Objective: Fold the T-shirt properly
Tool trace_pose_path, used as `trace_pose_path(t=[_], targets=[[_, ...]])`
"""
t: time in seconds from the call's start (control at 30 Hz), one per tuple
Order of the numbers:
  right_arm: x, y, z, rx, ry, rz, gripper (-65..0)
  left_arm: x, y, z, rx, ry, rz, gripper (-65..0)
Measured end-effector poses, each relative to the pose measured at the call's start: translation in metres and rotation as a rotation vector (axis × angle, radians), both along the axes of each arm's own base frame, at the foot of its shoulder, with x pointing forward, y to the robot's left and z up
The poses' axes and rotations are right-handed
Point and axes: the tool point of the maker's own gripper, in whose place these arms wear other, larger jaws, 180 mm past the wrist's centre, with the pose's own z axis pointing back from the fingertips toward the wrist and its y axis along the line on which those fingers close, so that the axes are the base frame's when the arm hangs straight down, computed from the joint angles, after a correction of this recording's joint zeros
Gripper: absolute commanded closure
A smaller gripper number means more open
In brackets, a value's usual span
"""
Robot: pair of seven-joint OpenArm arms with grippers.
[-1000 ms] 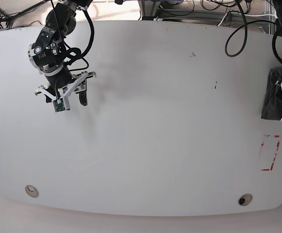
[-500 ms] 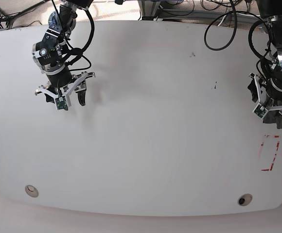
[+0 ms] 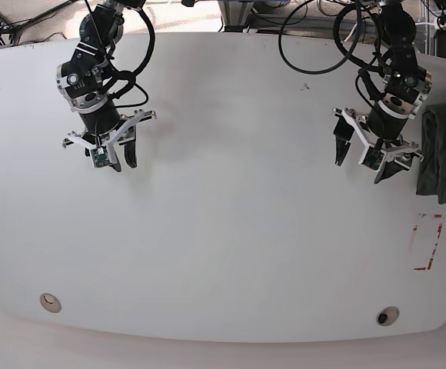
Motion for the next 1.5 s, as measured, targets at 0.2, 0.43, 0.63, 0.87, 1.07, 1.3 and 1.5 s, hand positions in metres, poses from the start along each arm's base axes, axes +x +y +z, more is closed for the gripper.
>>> trace_pose_path(t=[0.2, 0.43, 0.63, 0.87, 1.07, 1.3, 1.5], targets=[[-0.001, 0.008, -0.025, 0.117, -0.062, 0.007, -16.6, 0.011, -0.006, -0.004, -0.140, -0.182, 0.114, -45.8], [-0.030, -0.004, -0.047, 0.199, -0.129, -0.063, -16.6, -0.024, -0.005, -0.039, -0.158, -0.219, 0.198, -45.8], [-0.078, -0.013, -0.067, 0.215, -0.093, -0.115, -16.6, -0.073, -0.019, -0.066, -0.167, -0.144, 0.189, -46.0], [-0.128, -0.014, -0.055, 0.313, -0.077, -0.186, -16.6, -0.140, -0.023, -0.061, -0.155, -0.067, 0.180, -46.0], [-0.169, -0.017, -0.049, 0.313, -0.019, -0.202, -16.6, -0.206, -0.037, -0.059, -0.167, 0.068, 0.163, -46.0], [-0.234, -0.015, -0.043, 0.346, 0.094, -0.250, -16.6, -0.291, -0.038, -0.064, -0.148, 0.293, 0.178, -45.8], [-0.292, 0.001, -0.067, 0.419, 0.260, -0.277, -16.6, -0.334, -0.029, -0.097, -0.129, 0.418, 0.201, -45.8]])
